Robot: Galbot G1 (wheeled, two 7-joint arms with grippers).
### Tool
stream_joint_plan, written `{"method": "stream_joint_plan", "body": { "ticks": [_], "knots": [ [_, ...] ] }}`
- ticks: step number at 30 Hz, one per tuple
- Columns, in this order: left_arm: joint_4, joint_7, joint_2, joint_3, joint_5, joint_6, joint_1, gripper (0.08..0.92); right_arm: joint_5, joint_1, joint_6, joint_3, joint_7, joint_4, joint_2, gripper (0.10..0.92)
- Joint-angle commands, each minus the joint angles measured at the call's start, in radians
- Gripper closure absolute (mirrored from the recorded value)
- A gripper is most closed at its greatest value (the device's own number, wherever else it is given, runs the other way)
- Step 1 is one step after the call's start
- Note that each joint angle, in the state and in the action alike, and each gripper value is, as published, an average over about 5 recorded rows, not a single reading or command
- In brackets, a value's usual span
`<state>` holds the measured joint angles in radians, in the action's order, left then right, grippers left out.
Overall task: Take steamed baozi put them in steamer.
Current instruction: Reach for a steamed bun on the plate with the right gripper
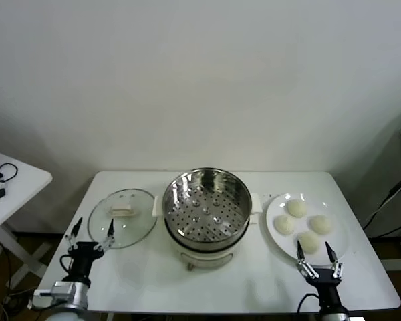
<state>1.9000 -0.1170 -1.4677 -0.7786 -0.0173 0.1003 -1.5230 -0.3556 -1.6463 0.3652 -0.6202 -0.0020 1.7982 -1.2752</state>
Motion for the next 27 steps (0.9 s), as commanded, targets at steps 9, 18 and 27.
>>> {"method": "stream_joint_plan", "body": {
  "ticks": [9,18,27],
  "knots": [
    [-0.004,-0.001,0.006,0.0,0.003,0.003,0.004,0.177,-0.138,0.233,-0.383,-0.041,0.039,0.038,0.204,0.203],
    [-0.01,-0.003,0.019,0.001,0.007,0.012,0.005,0.177,0.058,0.473,-0.661,0.035,-0.03,-0.074,0.397,0.203],
    [-0.002,-0.006,0.024,0.0,0.015,0.011,0.009,0.177,0.368,0.554,-0.714,0.157,-0.508,-0.15,0.668,0.203]
  ]
}}
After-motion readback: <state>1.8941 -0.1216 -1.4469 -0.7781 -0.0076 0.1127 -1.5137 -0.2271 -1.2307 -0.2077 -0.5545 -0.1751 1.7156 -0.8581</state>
